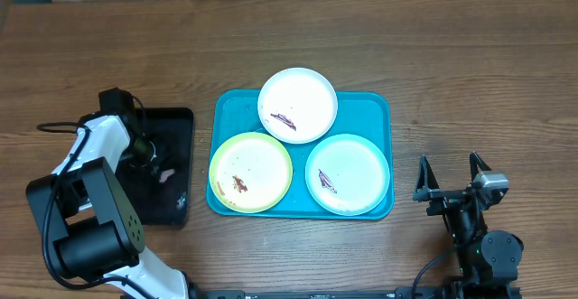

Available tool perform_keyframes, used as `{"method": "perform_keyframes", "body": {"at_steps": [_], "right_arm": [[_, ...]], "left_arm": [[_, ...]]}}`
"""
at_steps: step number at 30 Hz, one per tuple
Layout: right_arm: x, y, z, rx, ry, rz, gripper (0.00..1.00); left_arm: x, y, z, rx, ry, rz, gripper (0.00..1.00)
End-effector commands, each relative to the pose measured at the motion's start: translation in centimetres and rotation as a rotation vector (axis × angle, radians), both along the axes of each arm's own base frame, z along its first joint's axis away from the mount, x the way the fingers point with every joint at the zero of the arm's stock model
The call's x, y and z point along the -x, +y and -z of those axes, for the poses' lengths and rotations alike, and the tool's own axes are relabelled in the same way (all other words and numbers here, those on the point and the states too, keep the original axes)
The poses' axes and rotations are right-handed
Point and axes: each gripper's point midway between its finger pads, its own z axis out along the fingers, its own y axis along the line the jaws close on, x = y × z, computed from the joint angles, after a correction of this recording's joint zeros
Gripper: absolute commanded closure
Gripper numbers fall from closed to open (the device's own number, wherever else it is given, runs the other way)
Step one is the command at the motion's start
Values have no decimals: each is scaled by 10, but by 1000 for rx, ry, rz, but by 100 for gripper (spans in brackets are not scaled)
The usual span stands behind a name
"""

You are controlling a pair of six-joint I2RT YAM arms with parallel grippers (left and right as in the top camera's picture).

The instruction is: Clean dirty plates on tray and stack at the side

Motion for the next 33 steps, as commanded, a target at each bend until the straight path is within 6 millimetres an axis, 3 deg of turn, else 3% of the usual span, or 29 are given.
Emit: {"method": "perform_keyframes", "body": {"at_steps": [1, 13, 14, 19, 20, 23, 24, 25, 27, 28, 33], "right_arm": [[0, -2, 2, 4, -3, 12, 0], [0, -2, 2, 4, -3, 12, 0], [0, -2, 2, 4, -3, 12, 0], [0, -2, 2, 4, -3, 12, 0], [0, -2, 2, 4, -3, 12, 0], [0, -2, 2, 4, -3, 11, 0], [0, -2, 2, 4, -3, 12, 0], [0, -2, 2, 4, -3, 12, 0], [0, -2, 2, 4, -3, 12, 0], [0, -2, 2, 4, -3, 12, 0], [0, -2, 2, 4, -3, 12, 0]], "left_arm": [[9, 0, 13, 0, 35, 2, 0], [-16, 27, 12, -136, -58, -1, 1], [-18, 28, 11, -139, -64, -1, 9], [-22, 31, 11, -154, -80, -3, 82], [-22, 31, 11, -155, -82, -4, 92], [-22, 31, 11, -154, -82, -3, 96], [-22, 31, 11, -153, -81, -3, 96], [-22, 30, 11, -151, -80, -3, 82], [-19, 29, 11, -144, -69, -2, 21], [-17, 28, 11, -141, -61, -1, 0], [-4, 11, 13, -56, -16, 4, 0]]}}
